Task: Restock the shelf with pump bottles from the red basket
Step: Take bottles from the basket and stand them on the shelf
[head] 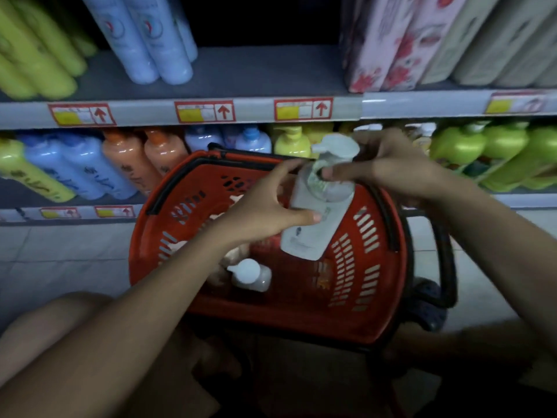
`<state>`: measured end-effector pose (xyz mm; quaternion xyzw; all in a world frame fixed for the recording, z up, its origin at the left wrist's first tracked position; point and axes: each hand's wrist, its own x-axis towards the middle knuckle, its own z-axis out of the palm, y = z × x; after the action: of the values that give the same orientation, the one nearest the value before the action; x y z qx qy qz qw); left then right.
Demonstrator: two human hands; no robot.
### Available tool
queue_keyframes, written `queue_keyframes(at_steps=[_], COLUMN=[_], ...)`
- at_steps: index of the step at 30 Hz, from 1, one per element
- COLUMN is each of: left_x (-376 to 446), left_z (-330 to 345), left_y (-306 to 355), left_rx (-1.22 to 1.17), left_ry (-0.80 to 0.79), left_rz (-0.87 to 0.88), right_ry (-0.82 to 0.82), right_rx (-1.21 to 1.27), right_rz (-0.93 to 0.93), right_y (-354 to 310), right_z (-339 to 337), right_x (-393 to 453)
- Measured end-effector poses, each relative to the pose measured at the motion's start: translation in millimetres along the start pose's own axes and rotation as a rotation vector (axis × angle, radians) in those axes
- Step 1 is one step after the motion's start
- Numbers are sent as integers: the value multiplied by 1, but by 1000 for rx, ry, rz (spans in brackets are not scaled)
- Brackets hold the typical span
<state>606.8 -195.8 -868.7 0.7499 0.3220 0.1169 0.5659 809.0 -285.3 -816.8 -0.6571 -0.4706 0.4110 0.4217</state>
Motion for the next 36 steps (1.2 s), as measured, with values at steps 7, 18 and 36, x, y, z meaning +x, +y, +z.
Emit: queue_keyframes(at_steps=[7,18,36], left_x=[-32,-16,122], left_z=[17,58,110], left_y=[62,220,404], left_rx=[-245,-469,-357], left_ry=[43,122,289], left_rz=[156,325,630], right_ry=[199,545,702], right_rx=[132,222,237], right_rz=[-123,-236,-552], right_y=[-82,-90,-170], right_z=[-61,-91,-290], right_x=[-58,-133,-89])
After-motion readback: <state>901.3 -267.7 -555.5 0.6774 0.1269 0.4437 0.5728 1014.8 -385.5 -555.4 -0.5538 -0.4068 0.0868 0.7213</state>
